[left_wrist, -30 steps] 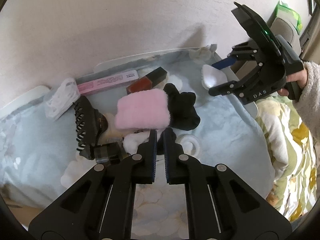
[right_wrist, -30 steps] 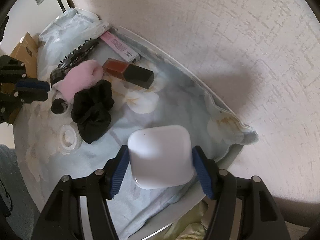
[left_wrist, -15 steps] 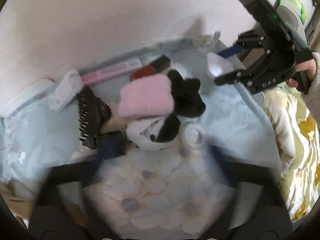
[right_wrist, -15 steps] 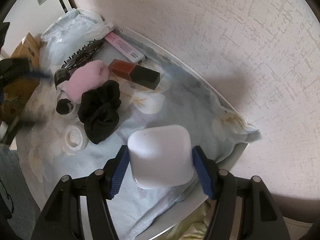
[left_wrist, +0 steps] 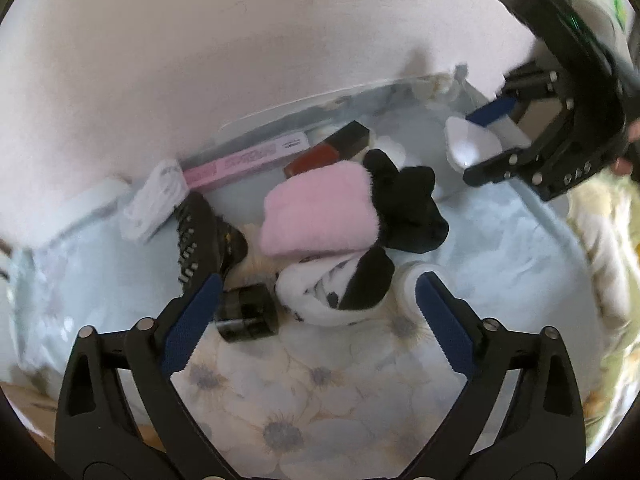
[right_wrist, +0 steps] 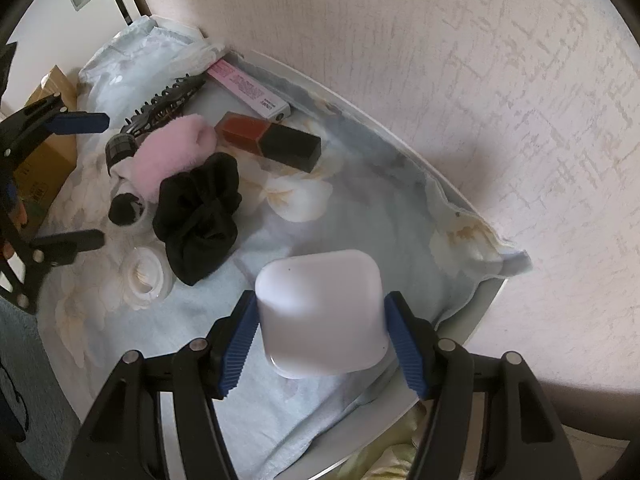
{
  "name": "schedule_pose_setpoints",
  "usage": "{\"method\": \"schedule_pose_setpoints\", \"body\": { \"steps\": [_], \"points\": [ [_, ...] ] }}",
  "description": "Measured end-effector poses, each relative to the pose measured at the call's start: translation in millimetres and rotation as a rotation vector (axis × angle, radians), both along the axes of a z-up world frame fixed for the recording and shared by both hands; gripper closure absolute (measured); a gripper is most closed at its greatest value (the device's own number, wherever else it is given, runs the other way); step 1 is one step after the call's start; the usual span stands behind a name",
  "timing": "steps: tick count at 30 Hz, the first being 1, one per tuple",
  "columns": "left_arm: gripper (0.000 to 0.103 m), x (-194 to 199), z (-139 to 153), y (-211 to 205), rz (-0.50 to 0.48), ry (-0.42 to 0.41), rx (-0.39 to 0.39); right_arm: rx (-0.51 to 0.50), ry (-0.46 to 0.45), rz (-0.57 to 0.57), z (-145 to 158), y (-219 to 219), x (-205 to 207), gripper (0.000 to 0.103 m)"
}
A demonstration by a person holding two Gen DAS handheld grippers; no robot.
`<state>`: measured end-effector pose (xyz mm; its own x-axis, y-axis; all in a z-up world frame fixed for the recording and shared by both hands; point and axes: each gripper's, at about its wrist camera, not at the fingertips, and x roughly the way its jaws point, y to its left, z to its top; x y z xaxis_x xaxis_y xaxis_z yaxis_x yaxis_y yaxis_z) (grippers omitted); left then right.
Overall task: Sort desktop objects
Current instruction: 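Grasp the second panda sock with the left tool while the right tool holds the soap box, then lift the sock and soap box toward the cardboard box with both tools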
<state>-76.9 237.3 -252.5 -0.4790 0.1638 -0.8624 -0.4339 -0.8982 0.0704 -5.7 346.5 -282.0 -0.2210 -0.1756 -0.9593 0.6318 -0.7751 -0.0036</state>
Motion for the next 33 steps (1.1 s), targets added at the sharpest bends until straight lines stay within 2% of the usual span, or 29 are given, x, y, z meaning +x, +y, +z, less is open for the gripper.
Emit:
{"method": "schedule_pose_setpoints", "body": {
  "steps": [3,5,6,7,12,14,17,20,23,24,28,29,33],
  "points": [
    [0.024,-2.5,-12.3,8.6,-0.043,-0.005,-0.05,0.004,-0.007,0.0,0.2,-3.3,0.8,0.043],
    [0.029,-6.9,-21.5,10.3,-0.055,-0.021,-0.066,0.002,-0.01,-0.002,-0.8,-0.7,2.0,0.043],
    [0.036,-8.7,-26.3,10.4,-0.061,-0.035,-0.07,0.0,-0.01,-0.004,-1.1,0.9,2.6,0.043],
    [0.039,-9.7,-29.9,10.2,-0.067,-0.046,-0.068,-0.002,-0.011,-0.006,-1.3,2.3,2.9,0.043],
    [0.049,-9.1,-30.3,6.3,-0.077,-0.032,-0.054,-0.009,-0.004,-0.008,-6.9,11.6,11.4,0.043],
    [0.05,-7.3,-23.0,2.0,-0.083,-0.033,-0.01,-0.019,-0.006,-0.01,-5.5,14.2,12.7,0.043],
    [0.05,-5.5,-12.4,-1.1,-0.082,-0.029,-0.003,-0.033,0.0,-0.015,0.1,18.7,15.5,0.044],
    [0.05,-3.7,6.2,-6.9,-0.067,-0.023,0.026,-0.024,0.006,-0.019,4.1,12.6,18.3,0.044],
    [0.05,0.6,31.6,-15.2,-0.048,-0.023,0.08,-0.012,0.009,-0.034,24.3,3.6,11.0,0.044],
    [0.05,2.3,42.4,-19.3,-0.04,-0.014,0.093,-0.012,0.01,-0.039,27.5,-15.8,-3.6,0.044],
    [0.05,9.6,87.6,-39.0,-0.014,0.02,0.123,-0.031,0.02,-0.067,57.9,-45.3,-4.8,0.044],
    [0.05,12.0,98.7,-46.9,-0.007,0.025,0.131,-0.037,0.025,-0.07,69.8,-33.1,1.3,0.044],
    [0.05,22.7,137.9,-84.9,0.035,0.054,0.155,-0.081,0.042,-0.075,107.3,-74.1,11.3,0.043]
  ]
}}
